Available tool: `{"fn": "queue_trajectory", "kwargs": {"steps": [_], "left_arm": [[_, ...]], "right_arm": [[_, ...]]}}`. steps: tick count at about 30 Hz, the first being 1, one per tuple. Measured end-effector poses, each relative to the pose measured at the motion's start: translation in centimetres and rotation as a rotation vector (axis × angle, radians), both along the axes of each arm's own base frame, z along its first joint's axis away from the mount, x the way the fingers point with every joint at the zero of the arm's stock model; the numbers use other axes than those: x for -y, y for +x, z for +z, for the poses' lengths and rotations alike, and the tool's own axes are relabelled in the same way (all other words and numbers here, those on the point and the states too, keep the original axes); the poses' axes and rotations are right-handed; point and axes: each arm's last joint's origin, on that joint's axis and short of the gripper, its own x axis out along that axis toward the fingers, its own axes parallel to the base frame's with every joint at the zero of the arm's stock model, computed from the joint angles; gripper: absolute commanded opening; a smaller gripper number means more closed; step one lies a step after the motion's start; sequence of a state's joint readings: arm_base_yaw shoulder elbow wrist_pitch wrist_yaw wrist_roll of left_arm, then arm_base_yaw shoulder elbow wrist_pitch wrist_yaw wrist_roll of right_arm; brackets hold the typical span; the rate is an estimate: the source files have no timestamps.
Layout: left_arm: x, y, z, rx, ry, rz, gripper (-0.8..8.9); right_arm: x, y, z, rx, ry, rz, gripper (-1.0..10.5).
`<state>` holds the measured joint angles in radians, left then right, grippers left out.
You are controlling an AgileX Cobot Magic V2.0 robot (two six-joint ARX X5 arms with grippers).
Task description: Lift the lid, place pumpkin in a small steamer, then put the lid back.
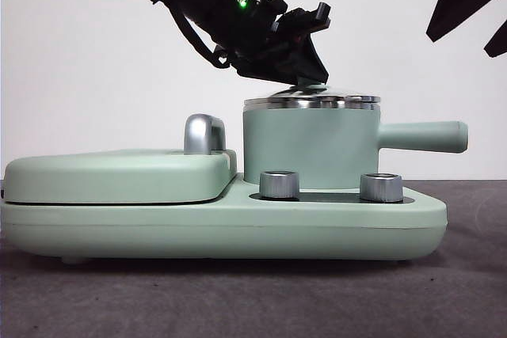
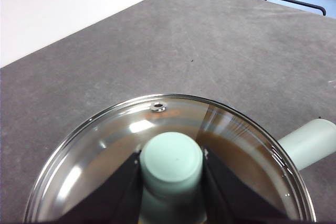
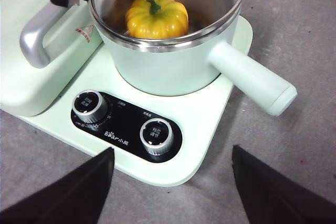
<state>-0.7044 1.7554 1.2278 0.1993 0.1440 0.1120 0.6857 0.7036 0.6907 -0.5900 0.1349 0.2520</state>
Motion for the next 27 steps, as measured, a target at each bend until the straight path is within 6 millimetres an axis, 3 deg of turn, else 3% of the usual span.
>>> {"fn": "queue_trajectory", "kwargs": {"steps": [18, 24, 27], "left_arm": [[-0.08, 0.00, 0.12, -0.074, -0.038, 0.029, 0.16], [-0.08, 0.00, 0.12, -0.077, -0.041, 0.031, 1.70], [-0.08, 0.00, 0.12, -0.074, -0.037, 0.029, 1.87]], "right_arm": [[0.00, -0.01, -0.02, -0.002, -0.001, 0.001, 3.5], [0.10, -0.14, -0.25, -0.026, -0.019, 0.002, 3.5], [0.18, -0.23, -0.40, -0.041, -0.031, 0.002, 3.5]]}}
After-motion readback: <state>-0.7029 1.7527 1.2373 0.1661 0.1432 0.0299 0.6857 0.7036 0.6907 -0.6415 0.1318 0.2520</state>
